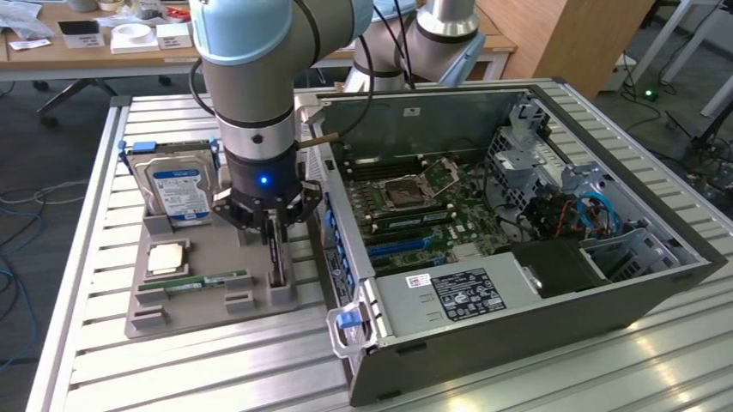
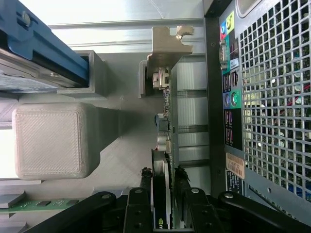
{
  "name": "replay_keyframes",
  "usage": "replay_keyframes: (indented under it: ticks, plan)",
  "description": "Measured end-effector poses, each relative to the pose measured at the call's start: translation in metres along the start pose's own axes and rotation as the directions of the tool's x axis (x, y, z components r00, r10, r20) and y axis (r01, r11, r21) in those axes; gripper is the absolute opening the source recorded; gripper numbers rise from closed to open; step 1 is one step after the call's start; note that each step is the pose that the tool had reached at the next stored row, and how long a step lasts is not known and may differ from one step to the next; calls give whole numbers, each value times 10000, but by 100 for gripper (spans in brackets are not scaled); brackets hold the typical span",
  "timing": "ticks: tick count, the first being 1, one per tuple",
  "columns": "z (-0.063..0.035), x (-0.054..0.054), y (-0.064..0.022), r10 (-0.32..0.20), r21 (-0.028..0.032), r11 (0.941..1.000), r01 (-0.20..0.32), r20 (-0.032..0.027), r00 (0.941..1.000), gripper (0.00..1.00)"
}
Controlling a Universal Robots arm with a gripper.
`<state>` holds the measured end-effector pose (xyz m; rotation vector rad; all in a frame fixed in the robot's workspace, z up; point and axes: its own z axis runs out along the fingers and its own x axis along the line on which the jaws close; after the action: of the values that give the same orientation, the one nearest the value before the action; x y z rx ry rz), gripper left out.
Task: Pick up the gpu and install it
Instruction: 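Pick up the gpu and move the gpu toward the slot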
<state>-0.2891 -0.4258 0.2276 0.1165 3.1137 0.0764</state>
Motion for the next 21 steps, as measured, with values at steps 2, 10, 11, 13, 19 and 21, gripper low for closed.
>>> replay_keyframes:
  ticks: [2, 10, 11, 13, 19, 21]
  plan:
    - [0, 0, 0, -1, 1, 10000, 1, -2, 10000, 26]
    - [0, 0, 0, 0, 1, 10000, 0, -1, 10000, 26]
    - [0, 0, 0, 0, 1, 10000, 0, -1, 10000, 26]
    - [0, 0, 0, 0, 1, 10000, 0, 0, 10000, 26]
    - [0, 0, 0, -238, -4, 9997, 238, -12, 9997, 26]
    - [1, 0, 0, -477, -10, 9989, 477, -23, 9989, 26]
